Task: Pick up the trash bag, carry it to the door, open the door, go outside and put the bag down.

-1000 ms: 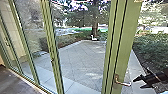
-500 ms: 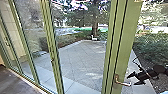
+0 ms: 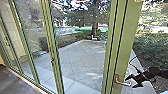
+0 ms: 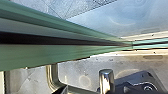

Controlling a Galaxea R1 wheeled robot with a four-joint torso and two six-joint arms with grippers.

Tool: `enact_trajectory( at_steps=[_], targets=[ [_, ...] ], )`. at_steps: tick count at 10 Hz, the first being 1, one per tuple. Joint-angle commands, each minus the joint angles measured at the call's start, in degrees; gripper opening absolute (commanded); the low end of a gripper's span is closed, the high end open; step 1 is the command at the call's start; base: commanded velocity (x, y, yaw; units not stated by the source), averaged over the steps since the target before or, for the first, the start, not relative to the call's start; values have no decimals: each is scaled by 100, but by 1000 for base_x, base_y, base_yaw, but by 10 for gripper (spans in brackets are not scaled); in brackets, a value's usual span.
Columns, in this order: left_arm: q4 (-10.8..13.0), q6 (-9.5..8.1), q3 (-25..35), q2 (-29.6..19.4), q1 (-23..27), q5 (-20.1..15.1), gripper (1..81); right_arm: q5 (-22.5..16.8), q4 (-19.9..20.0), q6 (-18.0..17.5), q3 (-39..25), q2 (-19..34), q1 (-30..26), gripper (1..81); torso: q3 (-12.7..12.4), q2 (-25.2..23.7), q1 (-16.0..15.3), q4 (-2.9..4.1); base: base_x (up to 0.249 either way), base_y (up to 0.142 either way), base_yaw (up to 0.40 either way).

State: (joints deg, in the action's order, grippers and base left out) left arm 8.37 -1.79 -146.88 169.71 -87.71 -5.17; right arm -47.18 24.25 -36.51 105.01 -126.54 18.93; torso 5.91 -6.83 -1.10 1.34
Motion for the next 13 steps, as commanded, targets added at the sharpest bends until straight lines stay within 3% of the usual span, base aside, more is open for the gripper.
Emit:
enact_trajectory(
  at_steps=[1, 8, 10, 13],
  targets=[
    [-38, -23, -7, -6, 232, -353, 10, -230, 160, -40, 97, -50, -675, 811, 0, 0, 0, 0, 0, 0, 0],
    [-38, -14, -25, 20, 223, -344, 10, -125, 230, -435, 327, -199, 89, 811, 0, 2, -2, 0, 0, 0, 0],
    [-38, -5, -25, 29, 223, -344, 10, 174, 221, -858, 168, -190, 360, 811, 0, 2, -2, 0, 0, 0, 0],
    [-38, 3, -25, 29, 223, -344, 10, 385, 194, -928, 300, -401, 845, 811, 0, 2, -2, 0, 0, 0, 0]
  ],
)
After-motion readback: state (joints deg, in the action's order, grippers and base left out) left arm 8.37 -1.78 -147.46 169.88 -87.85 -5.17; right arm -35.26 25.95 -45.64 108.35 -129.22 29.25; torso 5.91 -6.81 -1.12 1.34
